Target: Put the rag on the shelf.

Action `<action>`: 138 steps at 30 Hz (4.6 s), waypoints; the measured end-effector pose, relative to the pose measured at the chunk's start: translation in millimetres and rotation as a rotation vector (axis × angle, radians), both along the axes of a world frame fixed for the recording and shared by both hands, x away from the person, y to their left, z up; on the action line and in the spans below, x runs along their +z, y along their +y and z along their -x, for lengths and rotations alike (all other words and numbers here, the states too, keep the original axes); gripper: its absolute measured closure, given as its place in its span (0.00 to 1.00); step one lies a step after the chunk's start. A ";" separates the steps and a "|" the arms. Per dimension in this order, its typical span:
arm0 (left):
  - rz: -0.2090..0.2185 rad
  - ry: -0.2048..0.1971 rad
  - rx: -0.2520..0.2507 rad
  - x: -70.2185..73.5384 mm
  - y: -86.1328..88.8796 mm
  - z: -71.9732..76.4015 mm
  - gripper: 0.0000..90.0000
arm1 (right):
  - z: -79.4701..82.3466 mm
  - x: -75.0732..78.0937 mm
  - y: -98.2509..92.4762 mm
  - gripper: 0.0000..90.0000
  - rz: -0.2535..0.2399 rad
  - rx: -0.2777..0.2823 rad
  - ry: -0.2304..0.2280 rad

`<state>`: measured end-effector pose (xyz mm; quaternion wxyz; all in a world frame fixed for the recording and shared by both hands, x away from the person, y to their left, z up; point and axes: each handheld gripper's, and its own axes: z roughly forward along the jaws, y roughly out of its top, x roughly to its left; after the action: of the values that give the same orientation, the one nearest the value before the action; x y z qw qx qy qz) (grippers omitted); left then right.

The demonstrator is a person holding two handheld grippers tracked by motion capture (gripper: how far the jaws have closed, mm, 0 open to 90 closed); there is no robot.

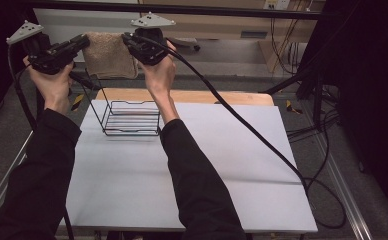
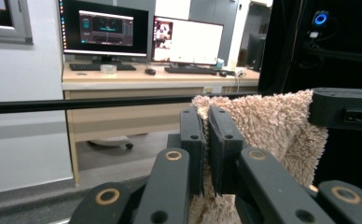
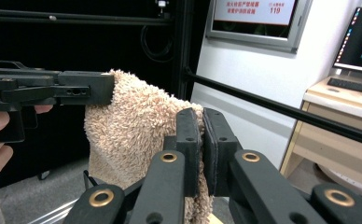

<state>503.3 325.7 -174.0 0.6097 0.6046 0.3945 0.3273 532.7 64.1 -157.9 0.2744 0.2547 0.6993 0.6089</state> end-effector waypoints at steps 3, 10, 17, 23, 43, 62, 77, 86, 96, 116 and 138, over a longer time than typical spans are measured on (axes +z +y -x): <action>-0.005 0.010 0.002 -3.3 0.5 -4.2 0.94 | -3.4 -3.2 1.2 0.95 0.015 -0.002 0.007; -0.008 0.033 -0.012 -16.3 0.1 -9.4 0.94 | -8.0 -14.4 0.2 0.95 0.023 -0.007 0.035; -0.033 0.053 -0.036 -31.5 -3.6 -7.1 0.94 | -8.3 -30.3 -5.9 0.95 0.035 -0.005 0.062; -0.024 0.054 -0.055 -44.6 -1.1 1.6 0.94 | -3.4 -41.0 -9.7 0.95 0.037 0.027 0.068; -0.056 0.048 -0.081 -62.8 9.5 21.3 0.91 | 16.1 -52.3 -3.3 0.94 0.095 0.072 0.049; -0.053 0.140 -0.055 -47.7 20.7 32.7 0.73 | 26.6 -57.7 -5.1 0.95 0.146 0.105 0.095; -0.104 0.256 -0.075 -34.8 -16.9 16.8 0.94 | 28.9 -68.9 -11.5 0.94 0.162 0.149 0.117; -0.115 0.299 -0.117 -59.2 -12.0 23.4 0.97 | 30.1 -73.7 -11.8 0.86 0.168 0.164 0.135; -0.141 0.311 -0.107 -73.4 -12.1 23.6 0.97 | 31.8 -66.4 -16.7 0.90 0.092 0.191 0.160; -0.159 0.302 -0.063 -93.5 -11.6 19.5 0.97 | 17.3 -106.9 -8.7 0.98 0.150 0.092 0.231; -0.156 0.270 -0.099 -75.6 -12.4 47.6 0.66 | 45.4 -73.5 -30.9 0.62 0.124 0.153 0.171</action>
<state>455.7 313.4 -249.6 0.5178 0.7073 0.4159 0.2424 487.3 33.2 -231.4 0.1819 0.2343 0.7738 0.5596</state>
